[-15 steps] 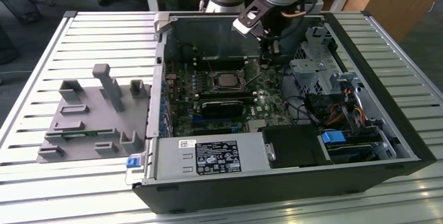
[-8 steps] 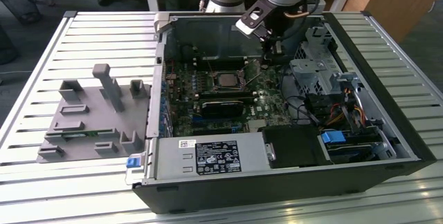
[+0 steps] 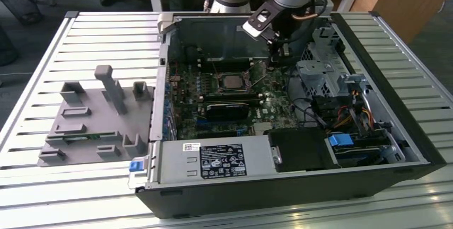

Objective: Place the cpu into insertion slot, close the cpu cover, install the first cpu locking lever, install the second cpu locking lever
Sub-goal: 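Close the cpu cover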

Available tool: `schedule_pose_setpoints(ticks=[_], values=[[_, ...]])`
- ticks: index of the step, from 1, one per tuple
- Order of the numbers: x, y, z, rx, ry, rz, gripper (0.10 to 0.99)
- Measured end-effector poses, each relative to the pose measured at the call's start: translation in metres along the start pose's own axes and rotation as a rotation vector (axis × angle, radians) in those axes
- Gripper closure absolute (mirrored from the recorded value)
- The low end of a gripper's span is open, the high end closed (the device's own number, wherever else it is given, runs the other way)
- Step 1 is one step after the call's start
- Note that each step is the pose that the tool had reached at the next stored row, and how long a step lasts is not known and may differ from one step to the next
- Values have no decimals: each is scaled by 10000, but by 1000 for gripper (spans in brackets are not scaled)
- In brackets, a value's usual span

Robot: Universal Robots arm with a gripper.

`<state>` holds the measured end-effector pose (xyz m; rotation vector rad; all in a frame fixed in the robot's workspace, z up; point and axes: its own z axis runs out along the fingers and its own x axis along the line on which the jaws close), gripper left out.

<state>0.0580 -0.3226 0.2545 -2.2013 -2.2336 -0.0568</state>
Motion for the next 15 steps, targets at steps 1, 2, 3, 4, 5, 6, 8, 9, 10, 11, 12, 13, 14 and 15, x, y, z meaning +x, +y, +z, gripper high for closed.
schedule_pose_setpoints(ticks=[1, 2, 3, 4, 5, 6, 8, 9, 10, 11, 12, 13, 14, 15], values=[[0, 5, 6, 9, -1, -11, 980], [1, 12, 11, 18, -1, -26, 980], [1, 19, 15, 27, -8, -38, 980], [1, 26, 19, 37, -23, -49, 980], [1, 32, 23, 47, -37, -58, 980], [1, 37, 28, 56, -48, -66, 980], [1, 43, 39, 75, -67, -78, 980], [1, 44, 46, 84, -71, -80, 980], [1, 44, 55, 94, -73, -82, 980], [1, 44, 65, 103, -73, -83, 980], [1, 44, 75, 112, -73, -84, 980], [0, 44, 85, 118, -73, -86, 980], [0, 44, 96, 123, -74, -87, 980], [0, 43, 104, 127, -75, -87, 980]])
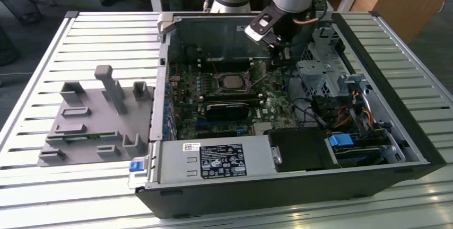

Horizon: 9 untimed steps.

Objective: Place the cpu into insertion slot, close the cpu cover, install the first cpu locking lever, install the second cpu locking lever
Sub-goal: 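Close the cpu cover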

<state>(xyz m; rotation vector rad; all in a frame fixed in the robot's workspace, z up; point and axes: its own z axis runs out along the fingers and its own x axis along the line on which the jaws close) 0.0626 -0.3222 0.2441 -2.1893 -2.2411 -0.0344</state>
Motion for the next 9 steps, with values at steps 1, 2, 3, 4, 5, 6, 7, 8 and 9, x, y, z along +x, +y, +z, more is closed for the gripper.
schedule_pose_setpoints(ticks=[1, 2, 3, 4, 5, 6, 7, 8, 9], values=[[0, 0, 6, 1, 1, -2, 980], [1, -8, 8, 1, 0, -5, 980], [1, -22, 9, 1, -1, -7, 980], [1, -39, 11, 2, -1, -7, 980], [1, -57, 12, 1, 0, -8, 980], [2, -75, 13, 2, 0, -8, 980], [2, -94, 14, 1, 0, -9, 980], [3, -114, 15, 2, -1, -9, 980], [3, -136, 17, 1, -1, -8, 980]])
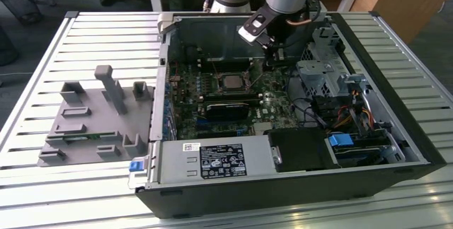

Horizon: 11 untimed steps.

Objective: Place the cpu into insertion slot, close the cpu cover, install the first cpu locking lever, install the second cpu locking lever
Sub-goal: 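Close the cpu cover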

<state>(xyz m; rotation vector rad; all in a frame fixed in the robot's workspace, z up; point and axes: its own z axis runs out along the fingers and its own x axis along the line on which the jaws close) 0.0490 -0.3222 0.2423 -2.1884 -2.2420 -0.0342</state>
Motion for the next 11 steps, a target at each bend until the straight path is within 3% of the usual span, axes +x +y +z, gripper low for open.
schedule_pose_setpoints(ticks=[11], values=[[5, -225, 13, 1, -3, 0, 980]])
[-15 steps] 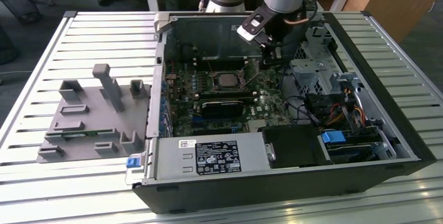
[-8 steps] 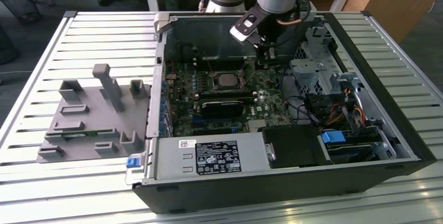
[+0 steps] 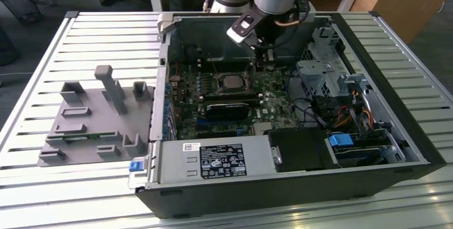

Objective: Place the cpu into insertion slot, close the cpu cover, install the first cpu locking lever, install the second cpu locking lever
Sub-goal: 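Close the cpu cover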

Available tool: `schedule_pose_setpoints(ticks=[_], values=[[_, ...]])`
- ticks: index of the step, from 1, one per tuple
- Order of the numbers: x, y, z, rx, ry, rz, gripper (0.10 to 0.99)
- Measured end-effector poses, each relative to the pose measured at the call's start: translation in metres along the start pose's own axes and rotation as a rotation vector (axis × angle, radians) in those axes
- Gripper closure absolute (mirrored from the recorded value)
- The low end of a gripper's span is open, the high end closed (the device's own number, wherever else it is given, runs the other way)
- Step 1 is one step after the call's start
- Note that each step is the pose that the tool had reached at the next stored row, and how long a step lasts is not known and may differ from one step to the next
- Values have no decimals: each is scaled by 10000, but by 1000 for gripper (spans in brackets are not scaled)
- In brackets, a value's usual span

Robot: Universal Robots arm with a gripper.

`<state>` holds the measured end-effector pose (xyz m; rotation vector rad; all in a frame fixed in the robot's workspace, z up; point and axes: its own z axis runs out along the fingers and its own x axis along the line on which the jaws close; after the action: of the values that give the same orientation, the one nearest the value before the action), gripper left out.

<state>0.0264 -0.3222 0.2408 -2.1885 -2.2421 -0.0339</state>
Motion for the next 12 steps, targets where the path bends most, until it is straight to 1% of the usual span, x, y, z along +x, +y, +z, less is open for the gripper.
schedule_pose_setpoints(ticks=[6, 12], values=[[3, -108, 8, 0, 0, 0, 980], [4, -191, 22, -1, 1, 0, 980]])
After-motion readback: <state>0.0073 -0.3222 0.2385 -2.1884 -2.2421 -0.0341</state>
